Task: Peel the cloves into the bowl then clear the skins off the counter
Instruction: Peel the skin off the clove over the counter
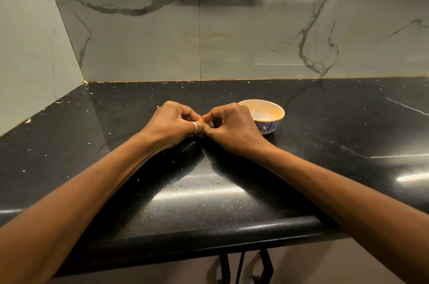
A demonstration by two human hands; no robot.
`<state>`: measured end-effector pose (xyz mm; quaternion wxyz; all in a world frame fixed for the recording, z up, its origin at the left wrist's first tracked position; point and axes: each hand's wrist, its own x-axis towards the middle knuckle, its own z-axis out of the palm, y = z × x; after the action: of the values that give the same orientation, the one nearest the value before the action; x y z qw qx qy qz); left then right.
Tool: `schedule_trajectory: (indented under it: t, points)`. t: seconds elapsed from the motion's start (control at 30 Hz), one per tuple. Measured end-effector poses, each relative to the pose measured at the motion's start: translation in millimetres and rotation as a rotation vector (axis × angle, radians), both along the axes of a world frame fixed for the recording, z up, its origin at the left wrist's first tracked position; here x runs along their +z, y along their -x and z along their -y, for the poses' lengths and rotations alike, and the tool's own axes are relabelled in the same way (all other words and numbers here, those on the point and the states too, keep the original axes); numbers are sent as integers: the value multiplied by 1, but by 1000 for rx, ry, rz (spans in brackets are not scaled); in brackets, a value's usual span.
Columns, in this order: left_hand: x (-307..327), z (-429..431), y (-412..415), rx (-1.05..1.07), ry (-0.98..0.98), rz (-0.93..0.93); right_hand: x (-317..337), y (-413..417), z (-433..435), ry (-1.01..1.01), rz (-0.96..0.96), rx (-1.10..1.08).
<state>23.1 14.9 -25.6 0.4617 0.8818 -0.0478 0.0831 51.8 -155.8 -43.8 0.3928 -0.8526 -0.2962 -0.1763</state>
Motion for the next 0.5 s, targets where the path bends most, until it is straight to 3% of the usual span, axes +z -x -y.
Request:
schedule_trajectory:
  t: [0.5]
  points:
    - [-4, 5, 3, 64, 92, 3, 4, 4, 1, -33, -64, -31]
